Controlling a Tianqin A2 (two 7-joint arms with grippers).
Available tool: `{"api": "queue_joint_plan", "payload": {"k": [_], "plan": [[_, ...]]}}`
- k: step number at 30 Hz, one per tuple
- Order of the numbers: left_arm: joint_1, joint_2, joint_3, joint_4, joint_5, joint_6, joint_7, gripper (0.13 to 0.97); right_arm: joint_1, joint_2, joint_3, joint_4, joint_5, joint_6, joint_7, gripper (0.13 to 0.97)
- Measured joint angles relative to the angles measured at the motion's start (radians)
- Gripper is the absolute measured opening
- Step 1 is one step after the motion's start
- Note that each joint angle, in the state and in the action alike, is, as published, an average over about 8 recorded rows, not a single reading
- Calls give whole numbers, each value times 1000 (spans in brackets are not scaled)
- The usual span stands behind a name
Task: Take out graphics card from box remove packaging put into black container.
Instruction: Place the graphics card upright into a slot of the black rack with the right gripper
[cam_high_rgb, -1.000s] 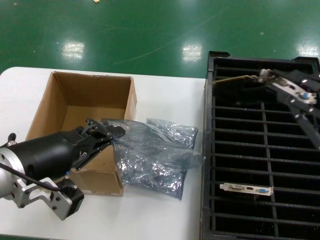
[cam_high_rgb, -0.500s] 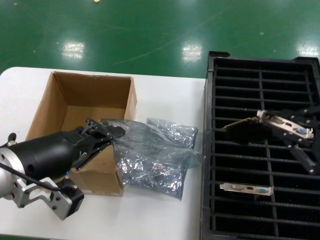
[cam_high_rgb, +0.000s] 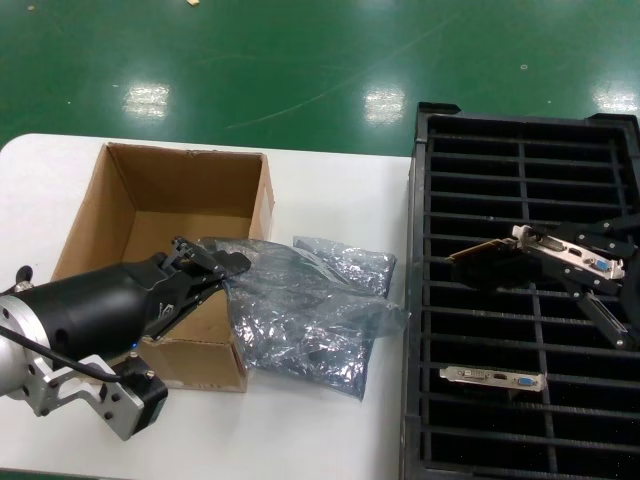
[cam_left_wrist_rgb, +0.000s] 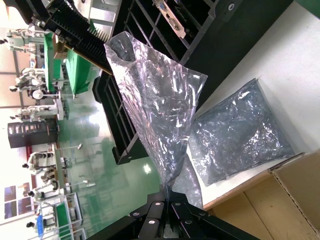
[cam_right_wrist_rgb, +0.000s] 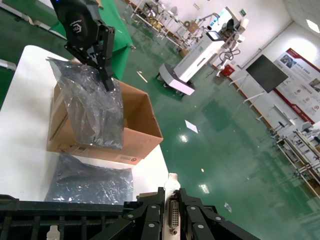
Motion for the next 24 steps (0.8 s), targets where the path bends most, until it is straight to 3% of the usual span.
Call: {"api": "queue_joint_plan", "payload": {"k": [8, 18, 24], "plan": [[0, 0, 0, 0, 0, 0, 0, 139, 73, -3, -57, -1, -63, -40, 17, 186], [0, 0, 0, 0, 0, 0, 0, 139, 356, -62, -264, -10, -356, -280, 137, 186], [0, 0, 0, 0, 0, 0, 0, 139, 445, -104, -342, -9, -453, -383, 154, 186]]}}
